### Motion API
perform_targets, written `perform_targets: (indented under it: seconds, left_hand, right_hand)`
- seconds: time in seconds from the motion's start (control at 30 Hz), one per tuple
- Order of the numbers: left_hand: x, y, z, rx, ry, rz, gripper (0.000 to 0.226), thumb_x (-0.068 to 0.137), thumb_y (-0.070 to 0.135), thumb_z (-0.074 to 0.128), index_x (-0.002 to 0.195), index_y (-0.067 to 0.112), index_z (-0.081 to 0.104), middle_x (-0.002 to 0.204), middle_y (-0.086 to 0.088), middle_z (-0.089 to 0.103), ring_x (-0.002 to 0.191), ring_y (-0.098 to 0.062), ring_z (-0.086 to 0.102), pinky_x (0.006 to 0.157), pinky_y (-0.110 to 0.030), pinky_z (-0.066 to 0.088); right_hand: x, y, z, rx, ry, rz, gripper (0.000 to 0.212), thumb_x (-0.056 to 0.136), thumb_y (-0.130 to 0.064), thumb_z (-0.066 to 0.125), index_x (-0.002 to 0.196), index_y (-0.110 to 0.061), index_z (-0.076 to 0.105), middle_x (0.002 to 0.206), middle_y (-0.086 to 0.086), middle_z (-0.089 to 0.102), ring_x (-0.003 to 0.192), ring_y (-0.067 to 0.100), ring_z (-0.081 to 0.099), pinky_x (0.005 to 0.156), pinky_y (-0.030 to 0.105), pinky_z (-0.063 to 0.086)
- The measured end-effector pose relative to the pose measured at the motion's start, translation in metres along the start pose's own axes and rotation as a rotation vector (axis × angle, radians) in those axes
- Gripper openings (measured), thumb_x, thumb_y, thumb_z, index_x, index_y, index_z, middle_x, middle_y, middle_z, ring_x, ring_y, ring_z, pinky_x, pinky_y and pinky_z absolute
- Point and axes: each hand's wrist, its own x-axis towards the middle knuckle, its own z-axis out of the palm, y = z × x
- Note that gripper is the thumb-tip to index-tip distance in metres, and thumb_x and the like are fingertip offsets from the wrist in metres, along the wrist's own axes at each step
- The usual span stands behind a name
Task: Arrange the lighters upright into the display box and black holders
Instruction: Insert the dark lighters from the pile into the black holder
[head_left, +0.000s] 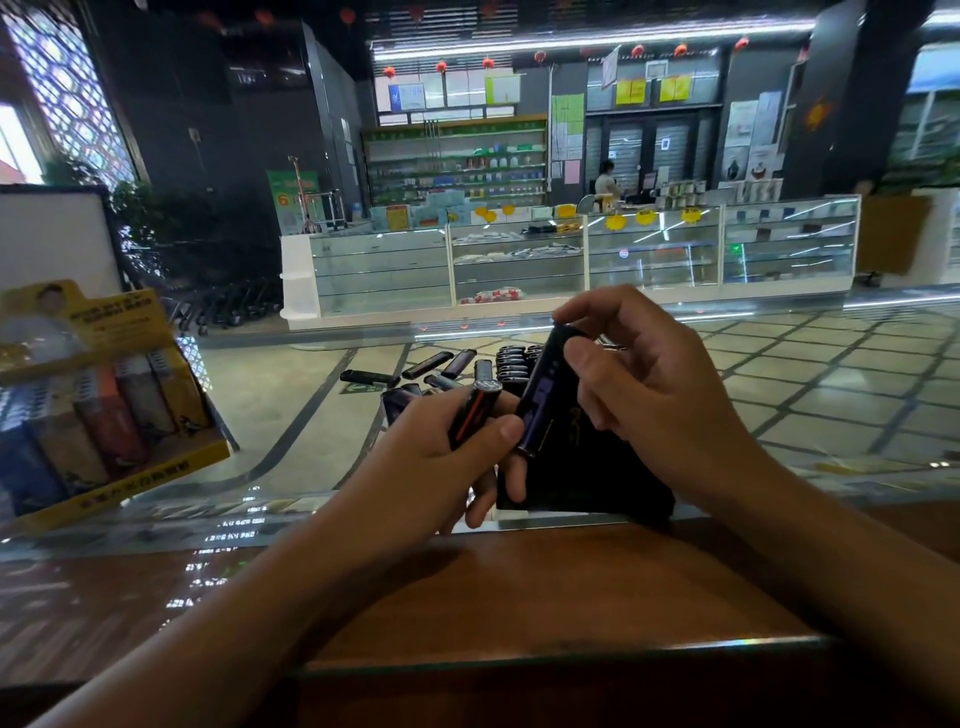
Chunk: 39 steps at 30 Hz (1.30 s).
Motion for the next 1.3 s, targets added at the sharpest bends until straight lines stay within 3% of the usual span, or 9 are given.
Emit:
perform_targets:
  seconds: [0.13,0.3,0.53,0.67,0.77,0.93,1.0,1.1,1.3]
  left_hand:
    - [0.001,-0.002,-0.002,-0.115,-0.033,0.014,0.017,0.100,0.030,0.051,0.091,0.024,0.064,0.069,-0.008,0.067,0.043,-0.016,0.051,0.039,-0.023,0.039]
    - [0.000,0.000,-0.002,-0.175,-0.086,0.005,0.018,0.099,0.030,0.050,0.091,0.028,0.065,0.070,-0.010,0.068,0.038,-0.013,0.045,0.043,-0.024,0.037]
    - [-0.004,0.003,0.003,0.222,0.093,0.018,0.008,0.091,0.019,0.067,0.098,0.020,0.064,0.067,-0.003,0.067,0.042,0.000,0.052,0.045,-0.013,0.041]
    - [-0.005,0.005,0.004,0.270,0.051,-0.033,0.025,0.083,0.039,0.071,0.104,0.031,0.060,0.071,-0.003,0.070,0.038,-0.025,0.054,0.040,-0.033,0.049]
    - [-0.003,0.007,0.005,0.311,0.022,-0.026,0.025,0.085,0.038,0.069,0.102,0.024,0.058,0.071,-0.002,0.070,0.040,-0.030,0.057,0.044,-0.042,0.053]
    - [0.000,0.000,0.004,0.205,0.047,-0.014,0.011,0.096,0.026,0.061,0.097,0.015,0.059,0.063,-0.003,0.063,0.055,-0.043,0.059,0.043,-0.039,0.053]
    - [0.002,0.000,0.004,0.232,0.069,0.020,0.009,0.097,0.025,0.059,0.097,0.017,0.061,0.062,-0.001,0.063,0.054,-0.037,0.060,0.046,-0.032,0.050]
    - [0.005,-0.003,0.001,0.368,0.126,0.085,0.003,0.096,0.020,0.061,0.095,0.018,0.062,0.063,0.005,0.063,0.055,-0.011,0.061,0.055,-0.019,0.048]
    - [0.000,-0.011,0.000,0.680,0.078,0.029,0.020,0.095,0.025,0.063,0.087,0.040,0.053,0.073,0.018,0.061,0.072,0.004,0.060,0.060,-0.010,0.039]
  right_hand:
    - [0.001,-0.002,-0.003,0.102,-0.131,0.021,0.029,0.099,-0.001,0.052,0.122,-0.019,0.056,0.110,0.000,0.070,0.052,0.023,0.059,0.044,0.027,0.044]
    - [0.003,-0.004,-0.004,0.269,-0.181,0.082,0.029,0.093,-0.005,0.056,0.121,-0.012,0.054,0.107,0.012,0.071,0.051,0.025,0.057,0.047,0.032,0.049]
    - [0.004,-0.005,-0.006,0.116,0.024,0.081,0.037,0.071,-0.028,0.073,0.097,-0.015,0.050,0.100,0.006,0.069,0.043,0.018,0.052,0.039,0.029,0.044]
    - [0.003,-0.007,-0.002,0.084,0.037,0.105,0.040,0.070,-0.028,0.073,0.100,-0.018,0.049,0.101,0.003,0.067,0.043,0.019,0.058,0.043,0.030,0.050]
    - [0.003,-0.007,-0.001,0.093,-0.017,0.100,0.039,0.071,-0.025,0.073,0.101,-0.013,0.050,0.095,0.005,0.069,0.040,0.021,0.057,0.043,0.030,0.051]
    - [0.004,-0.008,-0.004,0.115,-0.036,0.060,0.020,0.083,-0.014,0.069,0.100,-0.013,0.059,0.086,0.013,0.069,0.045,0.017,0.060,0.051,0.029,0.054]
    - [0.009,-0.006,-0.009,0.099,0.047,0.043,0.024,0.089,-0.006,0.067,0.108,-0.017,0.059,0.084,0.004,0.070,0.049,0.014,0.059,0.053,0.027,0.054]
    - [0.014,-0.001,-0.023,0.070,0.181,-0.005,0.023,0.093,-0.004,0.064,0.106,-0.020,0.053,0.079,-0.003,0.066,0.054,0.015,0.053,0.052,0.028,0.048]
    - [0.009,0.007,-0.042,-0.254,0.155,-0.039,0.022,0.089,-0.011,0.071,0.101,-0.018,0.054,0.086,-0.010,0.066,0.077,0.006,0.064,0.070,0.019,0.050]
